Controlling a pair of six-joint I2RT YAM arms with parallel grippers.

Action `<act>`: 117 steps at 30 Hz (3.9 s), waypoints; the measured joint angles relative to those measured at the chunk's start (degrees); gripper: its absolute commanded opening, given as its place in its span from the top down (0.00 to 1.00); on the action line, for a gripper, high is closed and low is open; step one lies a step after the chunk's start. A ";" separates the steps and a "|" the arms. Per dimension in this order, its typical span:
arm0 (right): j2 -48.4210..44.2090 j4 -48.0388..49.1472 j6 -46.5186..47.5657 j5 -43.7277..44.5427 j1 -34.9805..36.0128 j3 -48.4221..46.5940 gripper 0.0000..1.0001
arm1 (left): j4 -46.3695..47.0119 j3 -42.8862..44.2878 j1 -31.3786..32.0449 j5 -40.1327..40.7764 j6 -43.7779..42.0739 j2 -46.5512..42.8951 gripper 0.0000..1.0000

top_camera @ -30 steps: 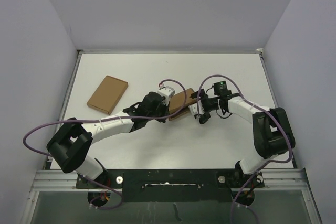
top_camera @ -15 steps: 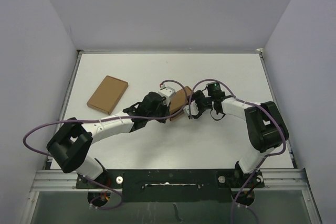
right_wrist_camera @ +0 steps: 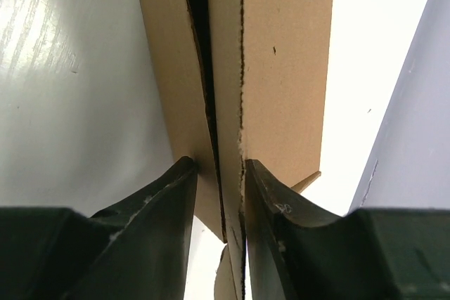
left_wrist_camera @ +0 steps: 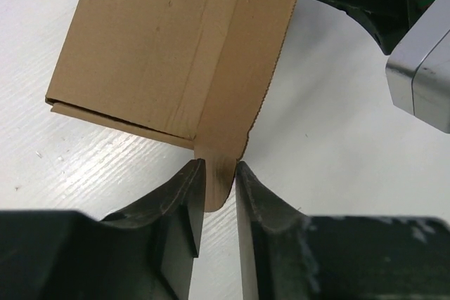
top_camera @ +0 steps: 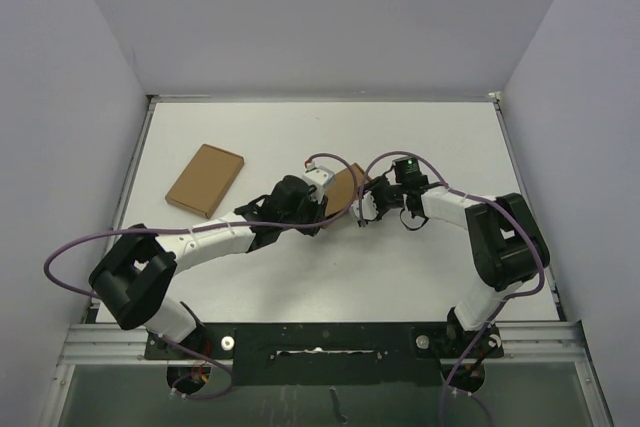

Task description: Fold the paper box

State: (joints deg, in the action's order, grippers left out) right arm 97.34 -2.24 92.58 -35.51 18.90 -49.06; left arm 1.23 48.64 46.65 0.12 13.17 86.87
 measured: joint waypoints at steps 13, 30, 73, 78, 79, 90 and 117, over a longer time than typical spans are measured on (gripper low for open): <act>-0.74 -2.56 -3.39 -1.81 -1.03 -0.31 0.82 | 1.88 -12.59 -5.62 -2.05 6.86 -15.72 0.54; -4.85 -14.38 -17.77 -7.04 -3.72 -6.01 1.00 | 5.44 -21.88 -18.18 -6.38 16.48 -27.08 0.52; 13.29 15.76 -131.60 -35.89 -10.64 -8.31 1.00 | 14.51 -26.27 -19.74 -11.37 19.71 -28.52 0.38; 14.21 11.82 -128.82 -35.56 -12.87 -9.03 0.96 | 15.54 -21.90 -17.77 -11.26 21.16 -20.48 0.38; 14.71 10.78 -128.04 -35.56 -13.14 -9.18 0.94 | 15.47 -20.52 -16.98 -11.10 21.24 -18.38 0.37; 17.05 -0.61 -117.79 -32.46 -14.75 -10.03 0.74 | 12.68 -2.49 -10.10 -6.25 21.53 -1.81 0.42; -1.09 -27.47 -71.36 -4.48 -10.12 -15.67 0.98 | 8.24 5.05 -6.75 -5.95 17.00 6.95 0.44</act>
State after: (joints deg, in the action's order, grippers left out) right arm 96.25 -29.71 21.21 -39.99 8.78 -64.73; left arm 9.47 53.69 39.90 -5.82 30.17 93.82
